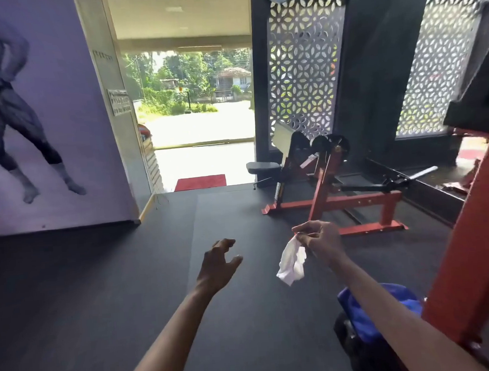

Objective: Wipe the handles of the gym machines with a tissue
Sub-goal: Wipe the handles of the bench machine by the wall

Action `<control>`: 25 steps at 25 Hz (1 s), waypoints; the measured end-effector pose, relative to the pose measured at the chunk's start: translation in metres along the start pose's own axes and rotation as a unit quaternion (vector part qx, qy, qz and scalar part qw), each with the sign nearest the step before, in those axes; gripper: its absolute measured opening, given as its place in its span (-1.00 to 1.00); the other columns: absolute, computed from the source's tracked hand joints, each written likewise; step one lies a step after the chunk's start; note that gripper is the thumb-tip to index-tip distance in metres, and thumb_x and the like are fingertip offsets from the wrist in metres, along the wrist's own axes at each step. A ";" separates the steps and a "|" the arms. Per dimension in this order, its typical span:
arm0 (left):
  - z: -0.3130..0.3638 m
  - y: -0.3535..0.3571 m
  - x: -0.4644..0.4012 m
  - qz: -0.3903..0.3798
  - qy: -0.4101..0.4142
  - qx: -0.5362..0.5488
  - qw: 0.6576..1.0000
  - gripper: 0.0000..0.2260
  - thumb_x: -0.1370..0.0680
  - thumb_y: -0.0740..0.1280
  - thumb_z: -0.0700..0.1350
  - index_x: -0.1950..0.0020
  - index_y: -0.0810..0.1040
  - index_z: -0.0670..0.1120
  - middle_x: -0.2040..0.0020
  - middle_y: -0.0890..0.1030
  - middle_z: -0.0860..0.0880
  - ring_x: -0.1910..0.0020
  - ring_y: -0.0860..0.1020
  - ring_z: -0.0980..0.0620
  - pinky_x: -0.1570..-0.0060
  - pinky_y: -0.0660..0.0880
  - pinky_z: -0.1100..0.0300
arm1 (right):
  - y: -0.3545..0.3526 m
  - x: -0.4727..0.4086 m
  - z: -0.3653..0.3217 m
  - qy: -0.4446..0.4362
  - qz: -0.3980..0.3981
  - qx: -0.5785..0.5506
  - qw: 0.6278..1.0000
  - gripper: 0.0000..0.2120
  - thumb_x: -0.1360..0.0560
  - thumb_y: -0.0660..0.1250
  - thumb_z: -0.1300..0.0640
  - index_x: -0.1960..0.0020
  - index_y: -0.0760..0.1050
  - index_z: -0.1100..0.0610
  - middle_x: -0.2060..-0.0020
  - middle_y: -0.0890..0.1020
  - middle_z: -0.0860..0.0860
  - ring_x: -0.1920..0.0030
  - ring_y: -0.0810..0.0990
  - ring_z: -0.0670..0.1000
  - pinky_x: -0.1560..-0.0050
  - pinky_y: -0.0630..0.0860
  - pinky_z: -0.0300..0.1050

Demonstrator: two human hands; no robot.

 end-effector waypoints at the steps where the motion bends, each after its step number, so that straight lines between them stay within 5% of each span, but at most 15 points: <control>1: -0.005 0.002 -0.024 0.000 0.003 0.000 1.000 -0.61 -0.47 0.41 -0.17 -0.29 0.48 -0.17 -0.24 0.54 -0.12 -0.22 0.51 -0.02 -0.14 0.43 0.17 | 0.007 -0.024 0.005 -0.002 0.001 0.000 1.000 -0.79 -0.38 0.40 0.36 0.18 0.65 0.05 0.26 0.69 0.03 0.25 0.64 -0.01 0.16 0.56 -0.13; 12: -0.030 0.057 -0.285 -0.025 0.020 0.007 0.999 -0.61 -0.48 0.40 -0.16 -0.29 0.48 -0.15 -0.23 0.52 -0.11 -0.24 0.48 -0.02 -0.20 0.44 0.11 | 0.019 -0.271 0.049 0.007 0.045 0.031 0.998 -0.83 -0.39 0.39 0.35 0.15 0.66 0.11 0.25 0.68 0.02 0.24 0.63 -0.02 0.14 0.55 -0.18; 19: -0.035 0.148 -0.465 -0.089 0.087 0.018 0.992 -0.62 -0.47 0.41 -0.20 -0.28 0.49 -0.19 -0.21 0.54 -0.15 -0.22 0.49 -0.07 -0.16 0.42 0.16 | -0.004 -0.414 0.124 0.048 0.159 0.064 0.984 -0.87 -0.37 0.44 0.33 0.21 0.66 0.11 0.11 0.62 0.06 0.17 0.65 0.03 0.08 0.61 -0.08; 25: 0.007 0.260 -0.607 -0.180 0.157 0.026 0.971 -0.62 -0.45 0.40 -0.15 -0.25 0.51 -0.16 -0.16 0.56 -0.06 -0.08 0.50 0.05 -0.09 0.36 0.31 | -0.065 -0.502 0.175 0.096 0.260 0.130 0.952 -0.89 -0.30 0.50 0.32 0.19 0.67 0.19 0.27 0.69 0.03 0.30 0.62 -0.07 0.20 0.56 -0.32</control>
Point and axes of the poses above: each hand's wrist, its own x-axis away from the middle knuckle, its own y-axis out of the palm, z = x × y, the point moved 9 cm from there along -x, towards the middle knuckle
